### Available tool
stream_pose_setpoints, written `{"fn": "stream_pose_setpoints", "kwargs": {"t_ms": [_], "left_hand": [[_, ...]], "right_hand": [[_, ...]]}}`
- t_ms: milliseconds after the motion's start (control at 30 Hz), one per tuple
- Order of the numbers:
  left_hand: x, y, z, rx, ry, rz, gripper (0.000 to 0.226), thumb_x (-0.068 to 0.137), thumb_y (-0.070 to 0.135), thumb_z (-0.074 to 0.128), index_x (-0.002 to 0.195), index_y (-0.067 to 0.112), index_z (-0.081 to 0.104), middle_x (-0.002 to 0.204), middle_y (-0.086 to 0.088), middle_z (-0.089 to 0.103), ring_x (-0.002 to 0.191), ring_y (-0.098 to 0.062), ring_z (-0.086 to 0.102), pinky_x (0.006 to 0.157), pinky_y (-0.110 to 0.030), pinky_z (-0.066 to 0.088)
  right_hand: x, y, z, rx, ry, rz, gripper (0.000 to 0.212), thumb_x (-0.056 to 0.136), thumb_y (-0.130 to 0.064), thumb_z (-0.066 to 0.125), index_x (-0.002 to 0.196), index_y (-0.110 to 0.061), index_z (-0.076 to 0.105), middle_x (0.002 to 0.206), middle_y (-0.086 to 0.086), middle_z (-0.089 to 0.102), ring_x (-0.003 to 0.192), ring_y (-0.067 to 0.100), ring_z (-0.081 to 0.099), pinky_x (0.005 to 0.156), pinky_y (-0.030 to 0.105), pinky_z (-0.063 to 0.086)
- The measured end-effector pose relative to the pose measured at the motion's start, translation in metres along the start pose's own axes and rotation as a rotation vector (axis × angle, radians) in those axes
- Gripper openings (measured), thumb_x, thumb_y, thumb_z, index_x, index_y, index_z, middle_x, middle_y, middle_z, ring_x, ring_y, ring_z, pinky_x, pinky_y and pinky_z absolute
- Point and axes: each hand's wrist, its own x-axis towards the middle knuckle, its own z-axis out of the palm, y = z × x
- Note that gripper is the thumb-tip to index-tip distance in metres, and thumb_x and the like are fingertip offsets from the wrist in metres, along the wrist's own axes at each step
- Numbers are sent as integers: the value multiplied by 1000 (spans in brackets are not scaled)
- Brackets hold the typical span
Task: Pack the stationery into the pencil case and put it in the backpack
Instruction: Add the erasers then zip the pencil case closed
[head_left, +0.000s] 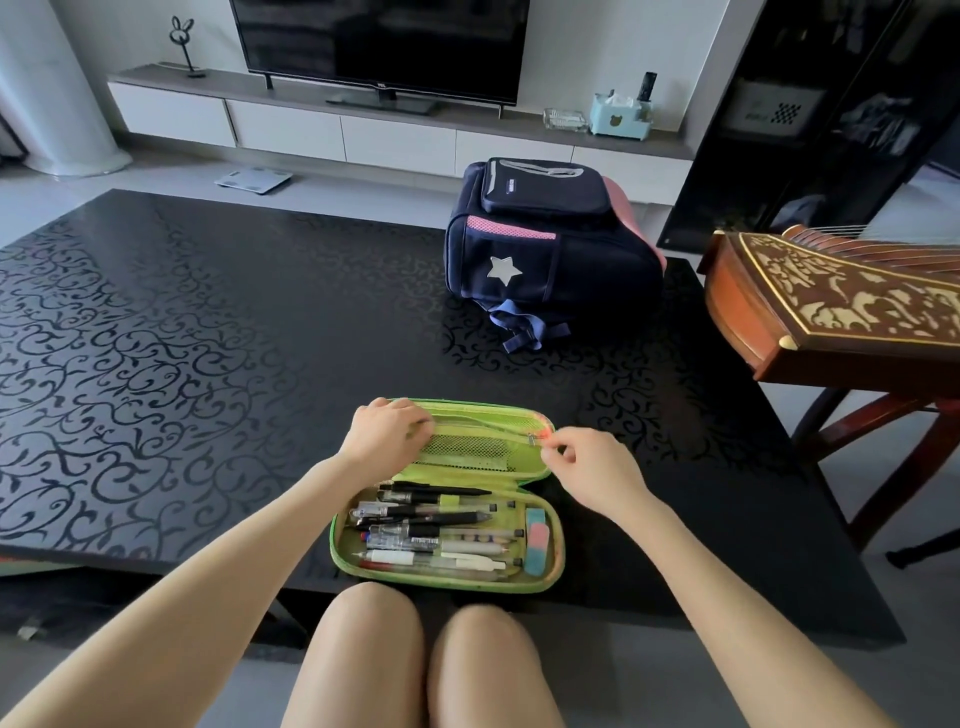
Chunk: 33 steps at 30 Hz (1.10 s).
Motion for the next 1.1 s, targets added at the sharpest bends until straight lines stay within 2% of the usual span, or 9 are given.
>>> {"fn": "stream_pose_setpoints", "kwargs": {"t_ms": [133, 200, 267, 333, 433, 600, 767, 967, 1100], "left_hand": [[10, 3, -1, 32, 1, -49, 29, 93, 31, 44, 86, 17, 69, 93, 0, 67, 89, -27, 55, 75, -32, 33], [15, 11, -5, 118, 7, -57, 26, 91, 34, 47, 89, 21, 70, 96, 0, 63, 91, -26, 53, 78, -33, 31], [19, 29, -5, 160, 64, -7, 21, 90, 32, 50, 95, 22, 68, 99, -2, 58, 95, -25, 50, 82, -35, 33], [21, 55, -2, 40, 57, 65, 20, 89, 30, 51, 97, 19, 66, 98, -3, 58, 95, -24, 51, 84, -35, 39], [28, 94, 10, -44, -78, 91, 30, 89, 39, 50, 92, 12, 63, 95, -6, 58, 91, -25, 54, 77, -37, 48], [32, 124, 26, 77, -10, 20, 33, 90, 37, 46, 95, 8, 60, 99, -8, 57, 93, -27, 53, 68, -35, 40], [18, 124, 30, 10, 38, 114, 20, 90, 13, 45, 87, 3, 62, 94, -12, 58, 89, -28, 51, 68, -32, 36], [18, 128, 19, 10, 65, 58, 19, 88, 8, 44, 79, 4, 61, 85, -11, 59, 69, -24, 48, 58, -31, 34], [15, 129, 12, 10, 134, -16, 14, 84, 6, 46, 81, 4, 59, 87, -8, 55, 80, -25, 50, 63, -31, 39]], "right_hand": [[45, 0, 15, -48, 55, 127, 35, 92, -33, 52, 123, -18, 51, 108, 5, 62, 94, 23, 59, 65, 29, 41], [60, 3, 21, 128, -14, 244, 39, 90, -25, 56, 126, -13, 49, 113, 8, 62, 95, 26, 61, 65, 32, 46], [66, 6, 26, 391, -45, 312, 25, 85, -14, 59, 108, -4, 62, 101, 16, 66, 84, 29, 64, 64, 40, 54], [68, 11, 30, 520, -1, 291, 21, 81, -11, 61, 95, 3, 66, 83, 21, 67, 72, 33, 62, 61, 43, 52], [62, 11, 26, 624, 80, 219, 17, 84, -16, 63, 97, -8, 70, 86, 2, 69, 79, 17, 64, 71, 35, 52], [43, 13, 28, 519, 265, 78, 20, 89, -17, 58, 108, -15, 65, 100, -3, 64, 93, 13, 60, 83, 32, 51], [29, 15, 35, 513, 374, -7, 20, 90, -15, 57, 109, -13, 64, 98, -5, 60, 89, 10, 57, 79, 23, 46], [28, 13, 36, 507, 418, -45, 19, 91, -18, 56, 108, -14, 65, 95, -5, 60, 84, 8, 58, 69, 12, 42], [30, 9, 35, 430, 427, -14, 18, 92, -13, 52, 106, -10, 64, 93, -6, 56, 84, 11, 54, 70, 20, 37]]}}
